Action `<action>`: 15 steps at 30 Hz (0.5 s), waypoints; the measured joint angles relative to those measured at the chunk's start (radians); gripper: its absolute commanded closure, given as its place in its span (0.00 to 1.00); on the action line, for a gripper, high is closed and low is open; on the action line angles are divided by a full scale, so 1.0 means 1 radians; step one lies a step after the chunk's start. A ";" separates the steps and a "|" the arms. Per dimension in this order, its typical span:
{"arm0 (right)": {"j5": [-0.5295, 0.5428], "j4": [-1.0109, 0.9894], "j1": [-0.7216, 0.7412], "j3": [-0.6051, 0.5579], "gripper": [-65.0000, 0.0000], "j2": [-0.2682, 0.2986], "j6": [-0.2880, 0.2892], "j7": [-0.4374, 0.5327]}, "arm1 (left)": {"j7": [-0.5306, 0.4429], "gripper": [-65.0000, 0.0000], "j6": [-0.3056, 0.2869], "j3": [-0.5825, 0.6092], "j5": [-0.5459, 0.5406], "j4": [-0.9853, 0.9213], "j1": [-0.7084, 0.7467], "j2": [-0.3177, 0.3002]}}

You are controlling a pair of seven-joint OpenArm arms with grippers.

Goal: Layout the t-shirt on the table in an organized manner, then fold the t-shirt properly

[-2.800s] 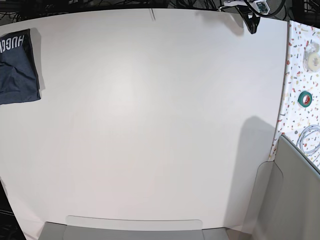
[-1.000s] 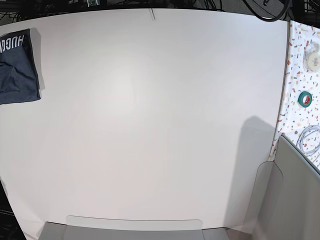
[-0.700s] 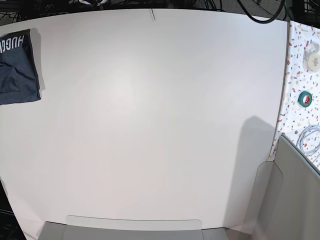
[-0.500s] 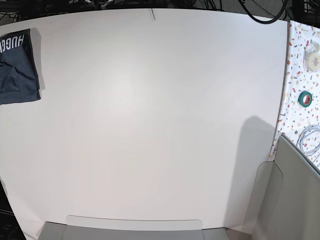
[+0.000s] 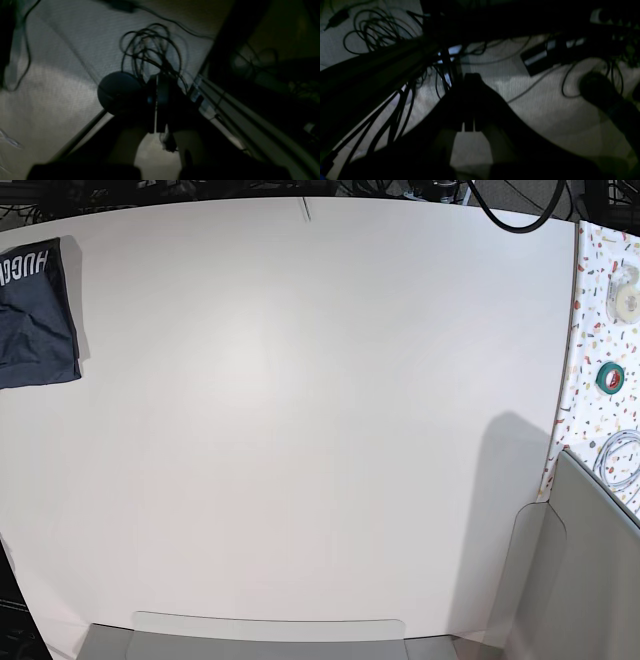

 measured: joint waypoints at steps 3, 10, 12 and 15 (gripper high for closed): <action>0.003 0.000 0.008 0.000 1.00 -0.013 -0.004 -0.077 | 0.055 1.00 0.008 0.091 -0.004 -0.016 -0.023 -0.010; 0.070 -0.025 0.040 0.000 1.00 -0.039 -0.003 -0.218 | 0.241 1.00 0.007 0.214 -0.005 -0.019 -0.068 0.010; 0.103 -0.028 0.059 0.000 1.00 -0.040 -0.008 -0.220 | 0.251 1.00 0.007 0.245 -0.005 -0.019 -0.079 0.015; 0.132 -0.026 0.069 0.000 1.00 -0.054 -0.006 -0.223 | 0.249 1.00 0.008 0.267 -0.005 -0.015 -0.082 0.032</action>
